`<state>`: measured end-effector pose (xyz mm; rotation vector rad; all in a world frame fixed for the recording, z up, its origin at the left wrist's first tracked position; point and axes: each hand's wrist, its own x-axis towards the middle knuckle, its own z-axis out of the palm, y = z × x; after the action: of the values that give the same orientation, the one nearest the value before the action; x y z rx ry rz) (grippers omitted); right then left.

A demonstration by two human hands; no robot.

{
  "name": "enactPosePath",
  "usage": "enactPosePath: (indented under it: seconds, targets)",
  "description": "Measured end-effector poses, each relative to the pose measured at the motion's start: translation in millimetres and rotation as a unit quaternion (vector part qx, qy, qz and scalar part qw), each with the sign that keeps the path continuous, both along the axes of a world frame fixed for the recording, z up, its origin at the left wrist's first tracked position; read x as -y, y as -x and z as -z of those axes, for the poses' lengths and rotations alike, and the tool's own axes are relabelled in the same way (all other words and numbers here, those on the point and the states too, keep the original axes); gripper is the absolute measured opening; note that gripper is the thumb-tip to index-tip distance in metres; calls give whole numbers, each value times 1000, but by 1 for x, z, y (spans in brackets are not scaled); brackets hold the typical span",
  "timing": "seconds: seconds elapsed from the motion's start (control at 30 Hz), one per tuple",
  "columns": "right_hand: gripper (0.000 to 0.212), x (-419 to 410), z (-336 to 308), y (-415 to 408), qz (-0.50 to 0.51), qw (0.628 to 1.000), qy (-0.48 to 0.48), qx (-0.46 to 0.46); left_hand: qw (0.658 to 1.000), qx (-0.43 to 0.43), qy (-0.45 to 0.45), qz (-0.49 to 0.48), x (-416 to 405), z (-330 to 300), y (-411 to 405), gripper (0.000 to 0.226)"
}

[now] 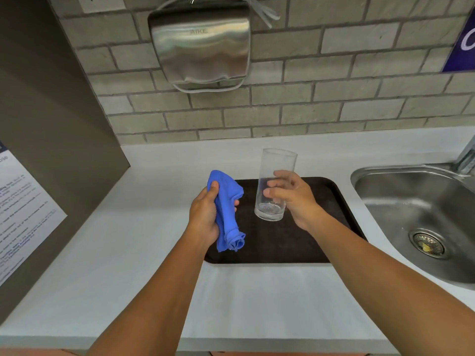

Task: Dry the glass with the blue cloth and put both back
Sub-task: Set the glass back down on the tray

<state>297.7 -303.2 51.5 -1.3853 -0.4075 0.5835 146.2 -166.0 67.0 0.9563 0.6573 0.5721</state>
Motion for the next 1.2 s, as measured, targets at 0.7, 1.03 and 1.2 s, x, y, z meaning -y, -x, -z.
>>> enactPosePath:
  seconds: [0.7, 1.03, 1.2]
  targets:
    - [75, -26, 65, -35, 54, 993, 91, 44, 999, -14, 29, -19, -27, 29, 23, 39]
    - [77, -28, 77, -45, 43, 990, 116, 63, 999, -19, 32, -14, -31, 31, 20, 38]
    - [79, -28, 80, -45, 36, 984, 143, 95, 999, -14, 37, -9, -32, 32, 19, 34]
